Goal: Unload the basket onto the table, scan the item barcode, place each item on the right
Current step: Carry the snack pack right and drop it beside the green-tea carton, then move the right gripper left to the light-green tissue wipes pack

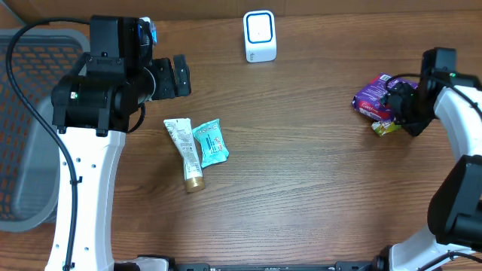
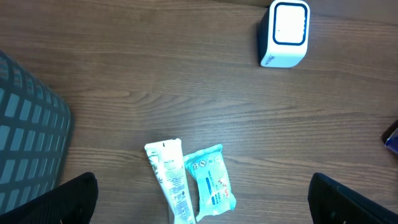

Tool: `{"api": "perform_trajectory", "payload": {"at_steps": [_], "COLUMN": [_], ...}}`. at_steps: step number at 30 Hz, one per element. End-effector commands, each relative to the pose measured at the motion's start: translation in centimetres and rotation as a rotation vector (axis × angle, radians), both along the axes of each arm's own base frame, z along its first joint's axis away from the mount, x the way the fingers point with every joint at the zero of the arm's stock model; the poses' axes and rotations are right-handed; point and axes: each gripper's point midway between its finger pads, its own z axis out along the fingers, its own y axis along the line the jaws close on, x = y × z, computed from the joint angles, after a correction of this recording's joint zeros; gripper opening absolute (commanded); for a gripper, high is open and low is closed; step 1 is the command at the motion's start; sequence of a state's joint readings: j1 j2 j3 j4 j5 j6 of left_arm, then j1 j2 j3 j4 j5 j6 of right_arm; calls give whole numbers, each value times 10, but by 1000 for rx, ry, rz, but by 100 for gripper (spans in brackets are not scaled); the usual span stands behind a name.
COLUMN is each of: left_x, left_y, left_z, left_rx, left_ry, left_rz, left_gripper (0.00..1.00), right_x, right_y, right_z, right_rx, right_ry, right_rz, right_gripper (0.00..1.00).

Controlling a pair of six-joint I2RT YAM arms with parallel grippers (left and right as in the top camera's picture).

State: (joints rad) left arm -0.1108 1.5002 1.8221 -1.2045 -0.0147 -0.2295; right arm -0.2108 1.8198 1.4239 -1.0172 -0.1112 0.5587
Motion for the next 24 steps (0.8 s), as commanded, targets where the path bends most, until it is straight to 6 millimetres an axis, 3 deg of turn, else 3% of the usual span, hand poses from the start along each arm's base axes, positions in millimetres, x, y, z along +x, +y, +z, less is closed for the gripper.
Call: {"api": "perform_trajectory", "payload": {"at_steps": [1,5,7,8,9,13,18,24], "left_x": [2,2,2,2,2,2,2,2], "left_y": [-2,-2,-2,-2,-2,-2,-2,-2], "left_z": [4,4,4,4,4,4,4,4], "left_rx": [2,2,2,1,2,2,2,2], "left_ry": [-12,-12,-12,-12,-12,-12,-12,-12], "left_rz": [-15,-15,-15,-15,-15,-15,-15,-15], "left_gripper": [100,100,100,100,99,99,100,100], "right_x": [24,27,28,30,30,30,16,-6], "right_y": [17,49,70,101,114,182,270,339], "right_z": [59,98,105,106,105,89,58,21], "right_rx": [74,88,111,146,150,176,257,317], "right_ry": [-144,-200,-220,-233,-232,-234,-210,-185], "right_rz": [88,218,268,342,372,507,602,711], "right_gripper": [73,75,76,75,74,75,72,65]}}
